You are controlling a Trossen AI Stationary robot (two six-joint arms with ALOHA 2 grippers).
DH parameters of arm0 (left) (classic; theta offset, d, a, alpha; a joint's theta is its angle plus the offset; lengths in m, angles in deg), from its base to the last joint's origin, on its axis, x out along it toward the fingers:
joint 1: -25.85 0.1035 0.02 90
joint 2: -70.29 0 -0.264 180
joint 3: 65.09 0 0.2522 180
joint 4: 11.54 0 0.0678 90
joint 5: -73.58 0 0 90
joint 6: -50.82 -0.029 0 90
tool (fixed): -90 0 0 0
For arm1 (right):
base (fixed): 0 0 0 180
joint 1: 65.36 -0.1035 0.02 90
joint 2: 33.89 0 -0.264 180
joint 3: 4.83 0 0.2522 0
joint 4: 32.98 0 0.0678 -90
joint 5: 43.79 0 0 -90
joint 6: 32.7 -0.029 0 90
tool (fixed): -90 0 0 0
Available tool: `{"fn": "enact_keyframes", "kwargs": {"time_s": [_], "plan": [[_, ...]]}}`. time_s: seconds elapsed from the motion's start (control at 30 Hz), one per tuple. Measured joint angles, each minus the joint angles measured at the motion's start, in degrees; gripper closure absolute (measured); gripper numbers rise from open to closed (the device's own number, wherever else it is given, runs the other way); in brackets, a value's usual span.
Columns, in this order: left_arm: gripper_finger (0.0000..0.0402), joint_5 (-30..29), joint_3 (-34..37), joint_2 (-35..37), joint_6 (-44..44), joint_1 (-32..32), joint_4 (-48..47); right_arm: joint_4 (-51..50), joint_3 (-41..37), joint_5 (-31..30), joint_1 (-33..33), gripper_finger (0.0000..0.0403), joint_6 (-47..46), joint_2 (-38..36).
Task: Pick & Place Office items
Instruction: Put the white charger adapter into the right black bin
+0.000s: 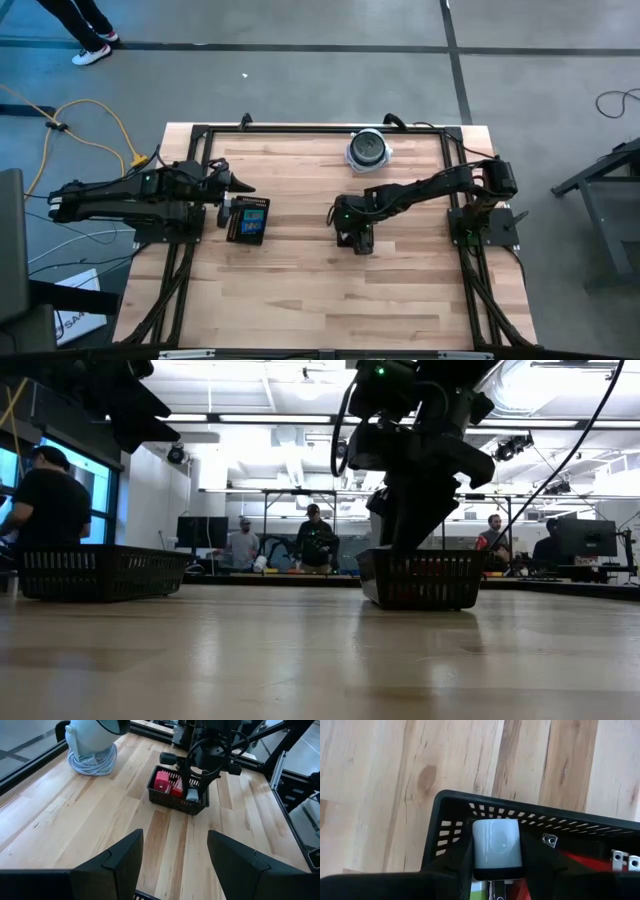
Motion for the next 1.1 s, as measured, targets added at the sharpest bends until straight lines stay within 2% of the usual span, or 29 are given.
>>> {"fn": "enact_keyframes", "kwargs": {"time_s": [1.1], "plan": [[0.0186,0.0,0.0,0.02,0.0,0.0,0.0,-0.08,0.0,1.04,0.0,0.0273,-0.39,0.09]]}}
